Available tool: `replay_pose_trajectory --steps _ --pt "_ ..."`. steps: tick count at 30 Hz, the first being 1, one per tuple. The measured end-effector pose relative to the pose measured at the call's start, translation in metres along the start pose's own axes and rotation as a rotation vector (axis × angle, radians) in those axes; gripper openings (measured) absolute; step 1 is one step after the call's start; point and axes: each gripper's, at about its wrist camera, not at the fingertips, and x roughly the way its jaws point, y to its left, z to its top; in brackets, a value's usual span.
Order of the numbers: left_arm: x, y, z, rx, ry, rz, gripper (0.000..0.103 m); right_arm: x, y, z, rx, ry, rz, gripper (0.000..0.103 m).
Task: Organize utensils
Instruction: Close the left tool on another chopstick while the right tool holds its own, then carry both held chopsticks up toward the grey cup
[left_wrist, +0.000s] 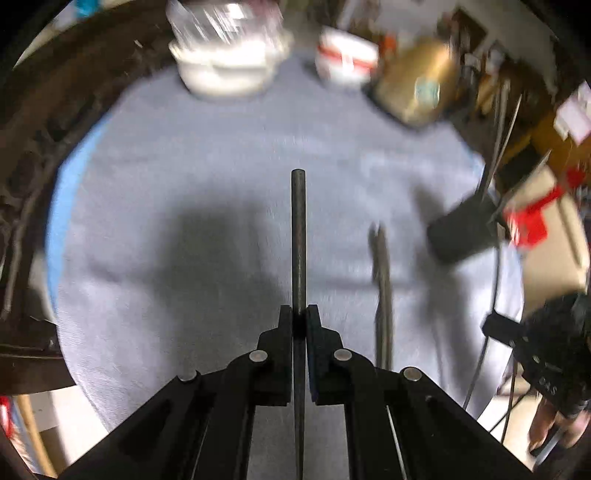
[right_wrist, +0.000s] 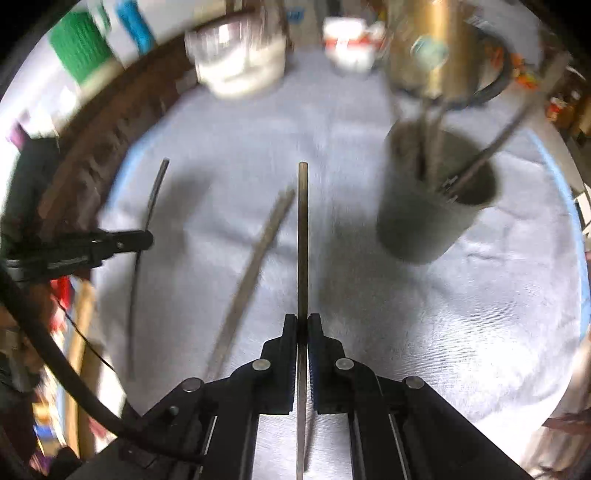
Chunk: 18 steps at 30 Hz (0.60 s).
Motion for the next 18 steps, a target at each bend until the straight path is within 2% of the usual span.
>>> replay_pose_trajectory --steps 2,6,9,12,13,15,18 --pt "-0.016 0.006 0.004 -0.026 -0.105 -0.004 0.007 -0.031 -0.008 -0.008 0.055 -0.157 -0.008 0.006" --pt "-0.033 -0.005 -0.009 -0.057 -0.282 0.047 0.007 -0.074 -0.027 -0.031 0.194 -0.445 -0.032 0.006" --pt "-0.047 -0.028 -0.007 -0.078 -0.38 0.091 0.007 -0.088 -0.04 -0.04 0.227 -0.587 -0.125 0.006" --pt "-0.054 -0.032 -0.011 -0.094 -0.466 0.144 0.007 -0.086 -0.047 -0.045 0.232 -0.671 -0.205 0.006" --pt "-0.051 -0.032 -0.012 -0.1 -0.499 0.142 0.007 -0.083 -0.049 -0.045 0.233 -0.694 -0.225 0.006" --pt "-0.051 -0.036 -0.016 -0.084 -0.584 0.18 0.007 -0.077 -0.051 -0.049 0.233 -0.724 -0.254 0.006" --pt "-0.041 -0.036 -0.02 -0.057 -0.587 0.191 0.007 -0.071 -0.049 -0.054 0.22 -0.729 -0.281 0.006"
